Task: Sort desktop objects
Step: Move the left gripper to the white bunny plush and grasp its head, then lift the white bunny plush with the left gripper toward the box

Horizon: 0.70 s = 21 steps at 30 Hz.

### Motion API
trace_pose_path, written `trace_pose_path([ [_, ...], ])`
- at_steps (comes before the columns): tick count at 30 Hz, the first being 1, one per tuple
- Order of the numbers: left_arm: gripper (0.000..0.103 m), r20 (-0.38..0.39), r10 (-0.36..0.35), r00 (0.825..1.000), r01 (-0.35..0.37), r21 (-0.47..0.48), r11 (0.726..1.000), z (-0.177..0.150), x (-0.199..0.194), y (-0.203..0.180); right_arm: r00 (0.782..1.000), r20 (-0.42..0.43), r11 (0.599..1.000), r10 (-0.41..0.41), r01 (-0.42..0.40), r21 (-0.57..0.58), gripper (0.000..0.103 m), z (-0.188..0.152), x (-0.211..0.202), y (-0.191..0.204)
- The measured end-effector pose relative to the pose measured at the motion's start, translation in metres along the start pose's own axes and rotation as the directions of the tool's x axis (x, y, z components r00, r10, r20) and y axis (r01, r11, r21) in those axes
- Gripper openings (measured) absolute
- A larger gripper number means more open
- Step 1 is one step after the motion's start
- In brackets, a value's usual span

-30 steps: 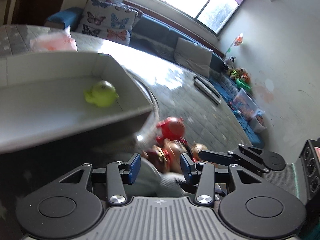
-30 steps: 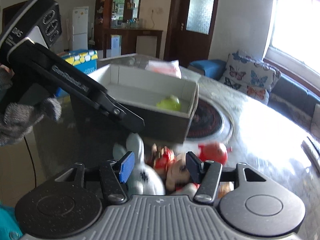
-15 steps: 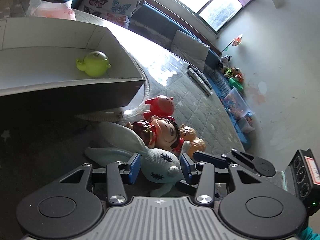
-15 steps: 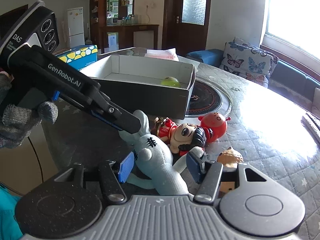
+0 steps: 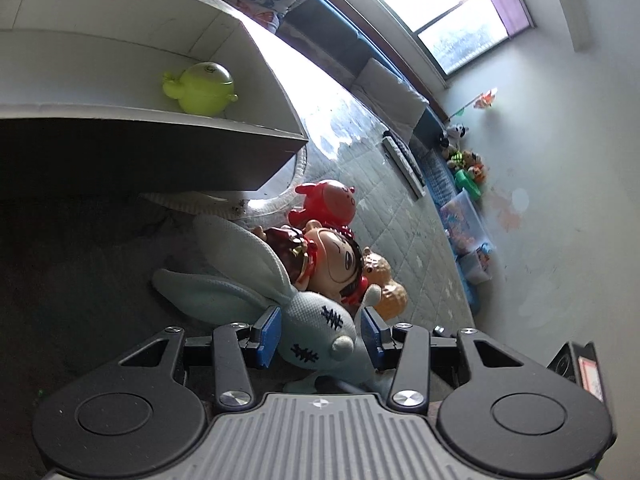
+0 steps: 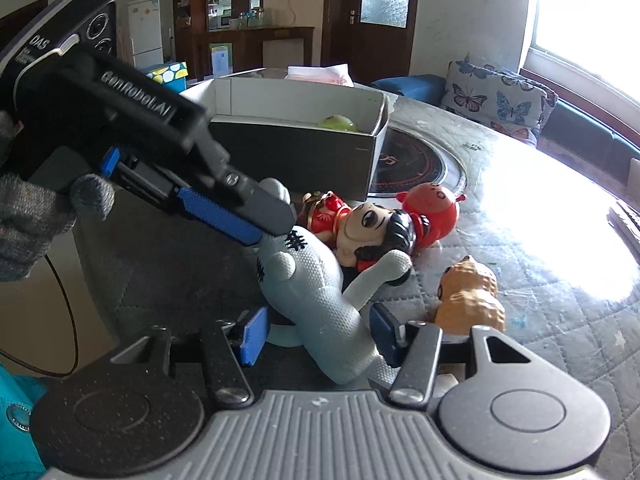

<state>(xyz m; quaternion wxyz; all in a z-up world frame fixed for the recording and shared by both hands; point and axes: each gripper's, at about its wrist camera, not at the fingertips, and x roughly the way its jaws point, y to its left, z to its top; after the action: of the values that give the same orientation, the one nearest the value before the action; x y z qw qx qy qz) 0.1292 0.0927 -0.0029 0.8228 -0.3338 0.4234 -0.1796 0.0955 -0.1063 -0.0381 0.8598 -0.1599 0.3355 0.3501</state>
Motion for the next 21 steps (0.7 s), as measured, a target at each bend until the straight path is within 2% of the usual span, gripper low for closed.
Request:
trace_pose_path([
  [5, 0.046, 0.002, 0.013, 1.000, -0.013, -0.029, 1.000, 0.002, 0.005, 0.005, 1.000, -0.002, 1.000, 0.025, -0.025, -0.008, 0.041, 0.000, 0.002, 0.005],
  [11, 0.045, -0.013, 0.043, 0.999, -0.043, -0.023, 0.999, 0.000, 0.011, 0.008, 0.999, -0.004, 0.999, 0.037, -0.037, -0.023, 0.034, 0.001, 0.003, 0.014],
  [15, 0.039, -0.011, 0.024, 1.000, -0.025, -0.008, 1.000, -0.002, 0.009, 0.009, 0.999, -0.004, 0.999, 0.036, -0.036, -0.029, 0.031, 0.001, 0.001, 0.017],
  [21, 0.037, 0.019, 0.019, 1.000, -0.019, 0.022, 1.000, -0.001, -0.007, 0.000, 0.999, 0.022, 0.998, 0.048, -0.047, -0.038, 0.030, 0.008, -0.009, 0.022],
])
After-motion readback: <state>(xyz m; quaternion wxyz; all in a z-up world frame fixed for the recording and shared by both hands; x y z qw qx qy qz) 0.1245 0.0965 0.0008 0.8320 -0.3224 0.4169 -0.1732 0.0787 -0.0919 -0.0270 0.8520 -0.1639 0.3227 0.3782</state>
